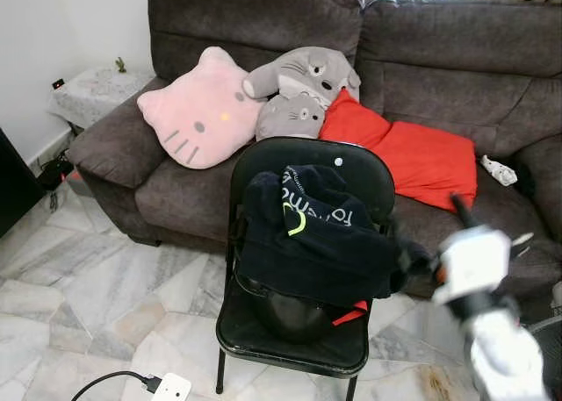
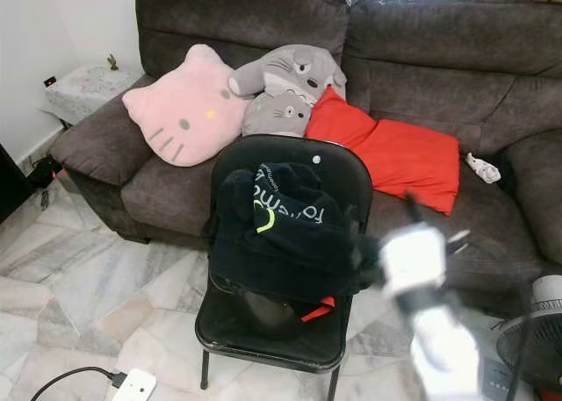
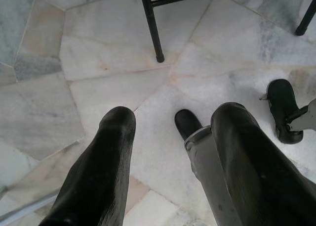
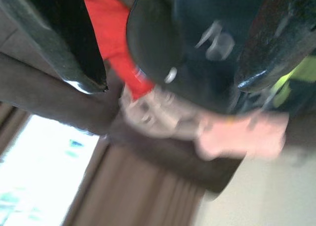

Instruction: Hang hanger

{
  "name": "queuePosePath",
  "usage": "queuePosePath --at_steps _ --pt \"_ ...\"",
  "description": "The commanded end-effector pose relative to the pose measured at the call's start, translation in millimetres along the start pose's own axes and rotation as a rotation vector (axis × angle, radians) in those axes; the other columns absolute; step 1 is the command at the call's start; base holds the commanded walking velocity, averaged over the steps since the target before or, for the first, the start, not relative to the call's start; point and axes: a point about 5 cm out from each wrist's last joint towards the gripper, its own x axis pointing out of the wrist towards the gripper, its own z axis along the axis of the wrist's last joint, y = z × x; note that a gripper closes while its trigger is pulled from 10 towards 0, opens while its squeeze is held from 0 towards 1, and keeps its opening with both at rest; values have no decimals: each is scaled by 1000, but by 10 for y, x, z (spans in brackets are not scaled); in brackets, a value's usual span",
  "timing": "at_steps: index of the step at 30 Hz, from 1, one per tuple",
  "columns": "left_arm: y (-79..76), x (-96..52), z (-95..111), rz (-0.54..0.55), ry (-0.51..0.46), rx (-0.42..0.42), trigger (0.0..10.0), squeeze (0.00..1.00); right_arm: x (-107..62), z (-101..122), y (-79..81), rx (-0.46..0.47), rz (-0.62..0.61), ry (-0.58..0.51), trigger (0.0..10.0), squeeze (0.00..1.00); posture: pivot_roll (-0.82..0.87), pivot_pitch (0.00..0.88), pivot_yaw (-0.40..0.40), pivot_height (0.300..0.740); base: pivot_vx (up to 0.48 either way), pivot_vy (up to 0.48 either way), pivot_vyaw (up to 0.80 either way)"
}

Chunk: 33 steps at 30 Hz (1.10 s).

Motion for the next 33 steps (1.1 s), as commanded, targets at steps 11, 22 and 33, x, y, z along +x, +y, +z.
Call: queuePosePath --at_steps 11,22,33 --pt "-7 -10 -54 4 25 -2 10000 0 -472 -613 393 -14 51 335 10000 0 -158 82 -11 740 0 0 0" --pt "-14 -11 -58 7 25 -8 10000 0 -404 -1124 587 -224 139 508 10000 0 -147 84 -9 740 0 0 0" --pt "-23 -11 -62 5 25 -9 10000 0 -242 -1377 428 -273 28 564 10000 0 -137 86 -4 740 0 0 0"
